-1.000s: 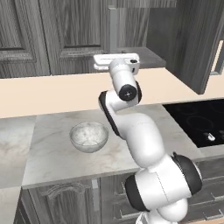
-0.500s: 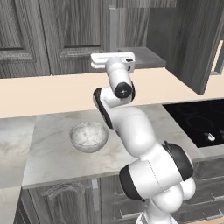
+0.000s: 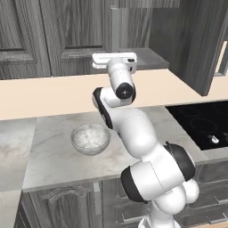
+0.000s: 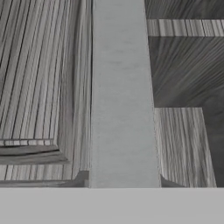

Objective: Open the cabinet. Pick the bowls from the counter and place them in the cabinet. Then close the cabinet.

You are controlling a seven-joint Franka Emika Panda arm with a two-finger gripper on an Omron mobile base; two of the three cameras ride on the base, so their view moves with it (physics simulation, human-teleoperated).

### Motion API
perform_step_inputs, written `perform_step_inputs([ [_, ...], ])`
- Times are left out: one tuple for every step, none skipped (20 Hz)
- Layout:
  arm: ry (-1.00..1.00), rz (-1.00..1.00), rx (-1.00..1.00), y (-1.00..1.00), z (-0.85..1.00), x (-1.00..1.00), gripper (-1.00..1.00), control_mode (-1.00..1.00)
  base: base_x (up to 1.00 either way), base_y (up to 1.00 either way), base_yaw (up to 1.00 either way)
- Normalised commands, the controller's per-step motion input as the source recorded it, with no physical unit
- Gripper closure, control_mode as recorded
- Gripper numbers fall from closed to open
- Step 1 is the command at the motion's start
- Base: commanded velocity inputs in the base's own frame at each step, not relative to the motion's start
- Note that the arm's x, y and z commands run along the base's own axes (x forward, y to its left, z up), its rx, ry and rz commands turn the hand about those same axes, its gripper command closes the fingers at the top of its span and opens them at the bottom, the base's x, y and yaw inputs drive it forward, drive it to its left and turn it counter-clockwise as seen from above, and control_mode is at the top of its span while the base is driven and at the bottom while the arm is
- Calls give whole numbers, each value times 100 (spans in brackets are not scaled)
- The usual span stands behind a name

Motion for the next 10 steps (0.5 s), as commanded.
perform_step_inputs([
  [0,0,0,0,-7,34,100,-100,0,0,0],
  [0,0,0,0,-9,36,100,-100,0,0,0],
  [0,0,0,0,-12,37,100,-100,0,0,0],
  [0,0,0,0,-11,34,100,-100,0,0,0],
  [0,0,0,0,-16,31,100,-100,0,0,0],
  [0,0,0,0,-17,27,100,-100,0,0,0],
  [1,0,0,0,-19,19,100,-100,0,0,0],
  [5,1,0,0,-24,18,100,-100,0,0,0],
  [5,2,0,0,-24,18,100,-100,0,0,0],
  [6,3,0,0,-24,20,100,-100,0,0,0],
])
